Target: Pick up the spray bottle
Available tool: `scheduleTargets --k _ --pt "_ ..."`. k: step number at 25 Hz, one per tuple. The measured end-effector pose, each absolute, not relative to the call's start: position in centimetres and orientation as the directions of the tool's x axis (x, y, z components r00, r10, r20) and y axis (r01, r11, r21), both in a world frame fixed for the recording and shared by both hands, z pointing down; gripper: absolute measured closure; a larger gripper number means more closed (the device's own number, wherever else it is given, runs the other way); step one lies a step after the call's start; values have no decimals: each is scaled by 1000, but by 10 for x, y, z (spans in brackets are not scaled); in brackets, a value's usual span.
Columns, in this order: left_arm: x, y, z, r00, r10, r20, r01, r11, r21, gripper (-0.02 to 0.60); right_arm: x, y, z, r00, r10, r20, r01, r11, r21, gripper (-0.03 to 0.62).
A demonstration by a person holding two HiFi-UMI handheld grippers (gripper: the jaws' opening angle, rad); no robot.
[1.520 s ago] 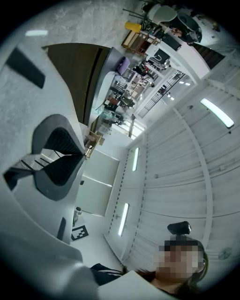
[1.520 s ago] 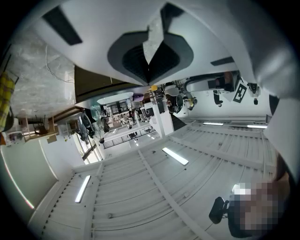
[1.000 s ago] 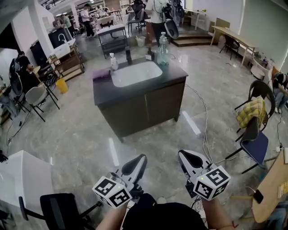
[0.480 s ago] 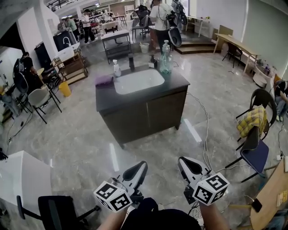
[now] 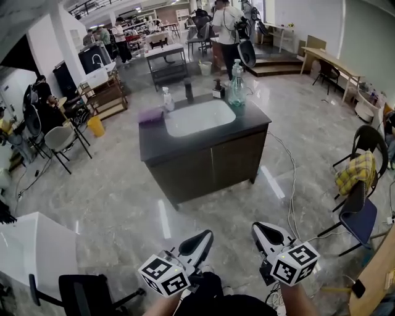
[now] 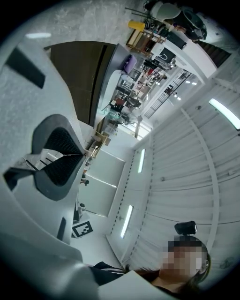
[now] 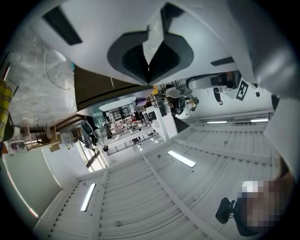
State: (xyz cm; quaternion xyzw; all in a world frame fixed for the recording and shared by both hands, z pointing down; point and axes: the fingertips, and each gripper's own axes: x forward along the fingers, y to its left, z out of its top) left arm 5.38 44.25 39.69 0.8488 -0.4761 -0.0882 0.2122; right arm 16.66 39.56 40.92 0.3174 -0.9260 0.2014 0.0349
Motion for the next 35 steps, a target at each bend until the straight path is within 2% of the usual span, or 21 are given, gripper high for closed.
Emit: scheduleTargets --k 16,35 --pt "-14 352 381 578 -815 47 -743 -502 443 575 88 312 393 -791 -562 241 -612 723 -322 588" --pt "-106 300 392 603 -797 45 -725 -523 447 575 -9 245 391 -783 -566 258 -621 732 -280 588"
